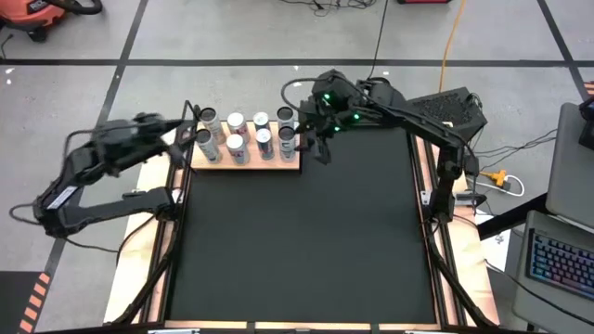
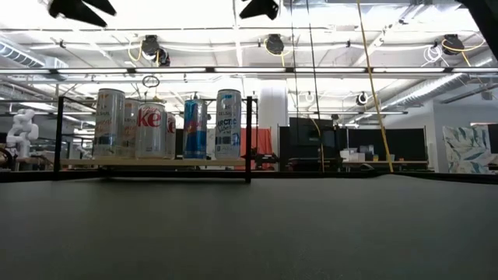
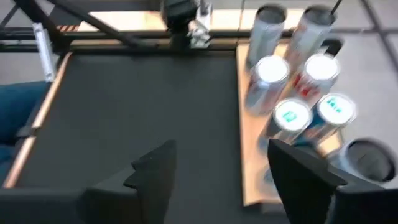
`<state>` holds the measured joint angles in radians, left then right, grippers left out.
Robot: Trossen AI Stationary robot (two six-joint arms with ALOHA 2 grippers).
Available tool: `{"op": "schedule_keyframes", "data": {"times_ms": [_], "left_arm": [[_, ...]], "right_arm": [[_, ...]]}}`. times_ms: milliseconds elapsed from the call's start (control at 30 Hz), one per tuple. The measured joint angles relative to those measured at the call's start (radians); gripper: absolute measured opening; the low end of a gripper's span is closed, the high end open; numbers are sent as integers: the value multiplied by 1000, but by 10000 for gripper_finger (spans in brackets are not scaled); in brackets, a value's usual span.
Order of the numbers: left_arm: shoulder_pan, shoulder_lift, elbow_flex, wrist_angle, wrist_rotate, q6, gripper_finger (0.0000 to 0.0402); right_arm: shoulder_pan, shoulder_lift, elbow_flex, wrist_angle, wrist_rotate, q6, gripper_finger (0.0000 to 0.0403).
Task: Place canned beverage on shelf
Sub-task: Return to Home Position
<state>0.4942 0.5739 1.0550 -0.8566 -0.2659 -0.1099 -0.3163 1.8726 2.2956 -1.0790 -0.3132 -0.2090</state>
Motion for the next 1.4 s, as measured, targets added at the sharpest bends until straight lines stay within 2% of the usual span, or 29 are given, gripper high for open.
{"op": "schedule_keyframes", "data": {"times_ms": [167,300,467,533,700,867,967,1300,1400], "left_arm": [[0,-137,1,-30,68,11,308],[0,-229,1,-61,151,12,304],[0,-317,1,-113,207,15,256],[0,-348,1,-130,209,21,227],[0,-415,0,-150,210,38,144],[0,-467,0,-139,210,45,53],[0,-488,0,-135,211,47,10],[13,-569,-64,-65,210,64,11],[26,-570,-104,45,216,64,11]], "right_arm": [[58,-49,0,-64,8,68,177],[123,-88,0,-115,103,91,111],[195,-149,-2,-130,131,96,24],[218,-183,-1,-108,132,103,6],[245,-272,-1,-51,133,238,22],[255,-380,0,-97,136,469,26],[295,-413,1,-98,135,458,25],[481,-510,-1,-46,128,271,24],[538,-538,-1,-25,127,211,25]]}}
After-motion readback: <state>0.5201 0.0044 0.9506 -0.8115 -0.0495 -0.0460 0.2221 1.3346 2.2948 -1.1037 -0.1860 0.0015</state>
